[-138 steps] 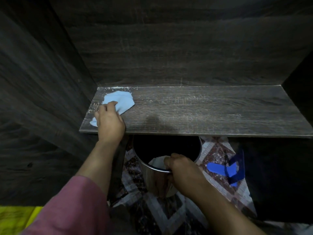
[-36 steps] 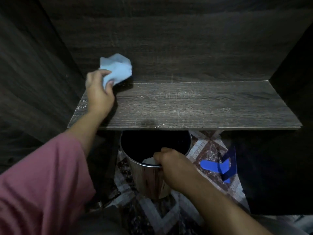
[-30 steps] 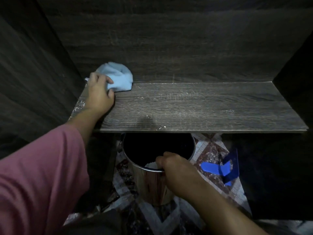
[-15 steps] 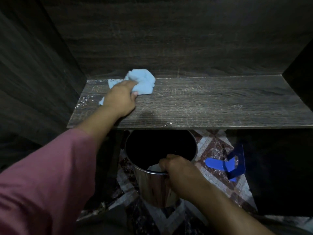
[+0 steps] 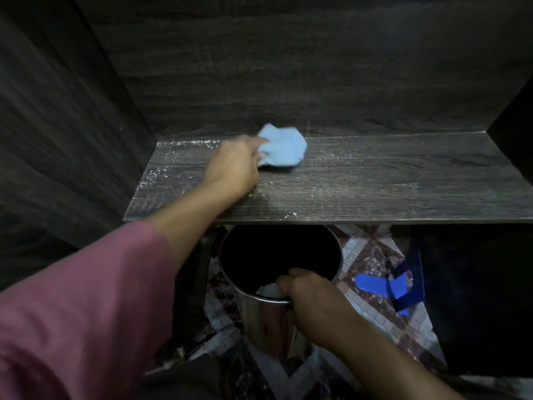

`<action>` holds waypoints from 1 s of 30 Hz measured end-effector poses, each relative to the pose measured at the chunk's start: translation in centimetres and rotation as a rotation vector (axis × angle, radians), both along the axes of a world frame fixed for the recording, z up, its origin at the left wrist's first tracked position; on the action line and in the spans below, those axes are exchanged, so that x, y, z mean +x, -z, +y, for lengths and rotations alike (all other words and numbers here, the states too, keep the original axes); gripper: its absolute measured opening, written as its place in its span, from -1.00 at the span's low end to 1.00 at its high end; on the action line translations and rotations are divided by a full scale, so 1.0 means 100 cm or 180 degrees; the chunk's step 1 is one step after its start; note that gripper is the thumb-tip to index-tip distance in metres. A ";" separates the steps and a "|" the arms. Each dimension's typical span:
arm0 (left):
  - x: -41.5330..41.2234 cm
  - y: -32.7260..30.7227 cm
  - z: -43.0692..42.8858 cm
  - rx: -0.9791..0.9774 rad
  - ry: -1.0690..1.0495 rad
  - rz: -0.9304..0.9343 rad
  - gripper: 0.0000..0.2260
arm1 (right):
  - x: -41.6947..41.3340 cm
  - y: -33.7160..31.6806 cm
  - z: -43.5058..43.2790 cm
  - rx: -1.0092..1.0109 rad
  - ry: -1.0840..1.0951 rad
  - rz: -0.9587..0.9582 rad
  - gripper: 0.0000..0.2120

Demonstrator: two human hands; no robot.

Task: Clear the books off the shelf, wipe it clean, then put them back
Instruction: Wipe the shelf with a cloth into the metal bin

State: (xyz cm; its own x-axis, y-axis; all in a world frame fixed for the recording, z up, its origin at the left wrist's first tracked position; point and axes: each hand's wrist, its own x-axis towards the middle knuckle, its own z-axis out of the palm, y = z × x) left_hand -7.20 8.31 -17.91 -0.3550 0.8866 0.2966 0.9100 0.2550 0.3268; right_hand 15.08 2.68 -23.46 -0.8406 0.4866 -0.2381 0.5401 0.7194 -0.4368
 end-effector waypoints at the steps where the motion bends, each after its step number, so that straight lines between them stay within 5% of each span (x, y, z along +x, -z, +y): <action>1: -0.009 -0.002 0.006 0.0233 -0.0106 0.0015 -0.71 | 0.001 0.000 0.001 -0.0013 0.0010 0.0023 -0.71; 4: -0.032 -0.001 0.021 0.0463 -0.0206 0.0110 -0.68 | 0.004 0.000 0.003 -0.0029 0.0039 0.0094 -0.71; 10: -0.044 0.022 0.030 -0.0553 0.0226 0.0233 -0.63 | 0.010 -0.001 0.007 0.0031 0.0094 0.0153 -0.73; 30: 0.038 0.029 -0.053 -0.0254 0.0265 0.0093 -0.62 | 0.013 0.003 0.001 0.0030 -0.0012 0.0008 -0.78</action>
State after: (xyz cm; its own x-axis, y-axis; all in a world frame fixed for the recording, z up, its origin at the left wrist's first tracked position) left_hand -3.45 3.02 -20.81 -0.2714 0.9338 0.2330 0.9380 0.2024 0.2816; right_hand 16.36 2.77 -23.73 -0.8430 0.4856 -0.2316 0.5364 0.7255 -0.4313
